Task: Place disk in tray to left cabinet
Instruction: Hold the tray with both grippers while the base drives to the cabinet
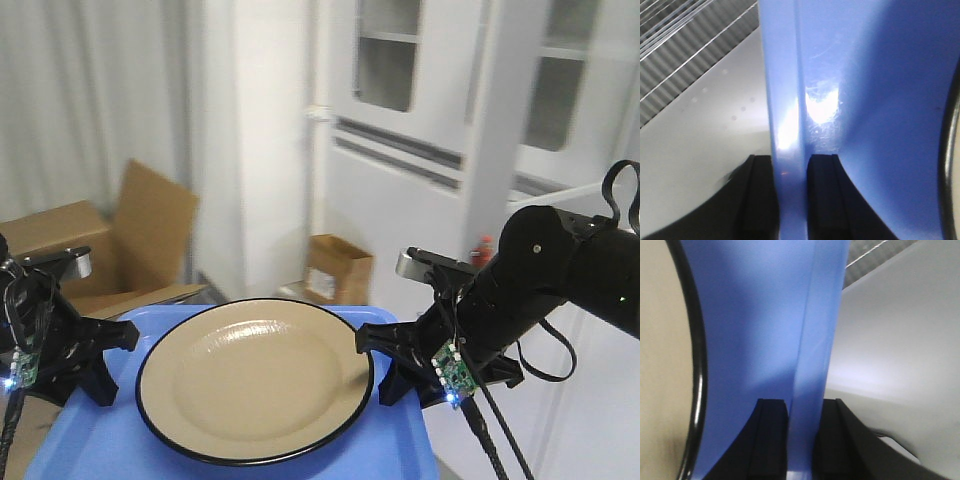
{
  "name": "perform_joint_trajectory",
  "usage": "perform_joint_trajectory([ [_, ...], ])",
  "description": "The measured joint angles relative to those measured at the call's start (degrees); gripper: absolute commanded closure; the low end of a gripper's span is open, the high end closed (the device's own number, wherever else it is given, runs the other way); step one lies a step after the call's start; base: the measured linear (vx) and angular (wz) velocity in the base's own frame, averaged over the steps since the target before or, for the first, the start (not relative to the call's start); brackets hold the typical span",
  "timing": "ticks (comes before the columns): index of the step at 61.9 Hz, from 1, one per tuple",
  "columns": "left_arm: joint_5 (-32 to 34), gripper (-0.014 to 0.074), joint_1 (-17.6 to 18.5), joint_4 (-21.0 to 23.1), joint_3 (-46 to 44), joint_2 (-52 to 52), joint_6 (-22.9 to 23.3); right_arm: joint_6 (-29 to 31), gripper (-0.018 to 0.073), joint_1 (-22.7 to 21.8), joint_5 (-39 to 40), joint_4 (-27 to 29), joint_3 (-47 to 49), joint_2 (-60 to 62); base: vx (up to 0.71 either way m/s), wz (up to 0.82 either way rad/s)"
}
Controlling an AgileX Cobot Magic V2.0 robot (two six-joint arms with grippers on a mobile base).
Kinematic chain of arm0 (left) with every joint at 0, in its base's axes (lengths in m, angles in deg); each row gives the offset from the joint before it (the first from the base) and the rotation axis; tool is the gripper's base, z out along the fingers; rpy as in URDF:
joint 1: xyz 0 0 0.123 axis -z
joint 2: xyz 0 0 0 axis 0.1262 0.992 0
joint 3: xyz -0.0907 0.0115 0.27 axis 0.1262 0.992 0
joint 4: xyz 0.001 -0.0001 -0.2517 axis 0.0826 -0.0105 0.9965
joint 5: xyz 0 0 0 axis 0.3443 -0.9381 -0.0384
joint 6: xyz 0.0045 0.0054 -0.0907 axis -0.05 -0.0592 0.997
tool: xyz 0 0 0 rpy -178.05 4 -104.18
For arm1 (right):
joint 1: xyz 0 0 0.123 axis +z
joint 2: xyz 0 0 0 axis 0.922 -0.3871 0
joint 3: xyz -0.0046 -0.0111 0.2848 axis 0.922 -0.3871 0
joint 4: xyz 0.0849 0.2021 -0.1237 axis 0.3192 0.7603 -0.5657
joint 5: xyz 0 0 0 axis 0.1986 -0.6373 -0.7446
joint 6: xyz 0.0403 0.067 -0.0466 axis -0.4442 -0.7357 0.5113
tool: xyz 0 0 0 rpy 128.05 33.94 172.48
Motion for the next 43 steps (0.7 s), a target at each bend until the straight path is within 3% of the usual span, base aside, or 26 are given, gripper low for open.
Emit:
perform_joint_trajectory([
  [43, 0.0, 0.0596, 0.0, 0.1, 0.0, 0.0, 0.0, 0.0, 0.0561, 0.0, -0.1, -0.1, 0.0, 0.0, 0.16, -0.66],
])
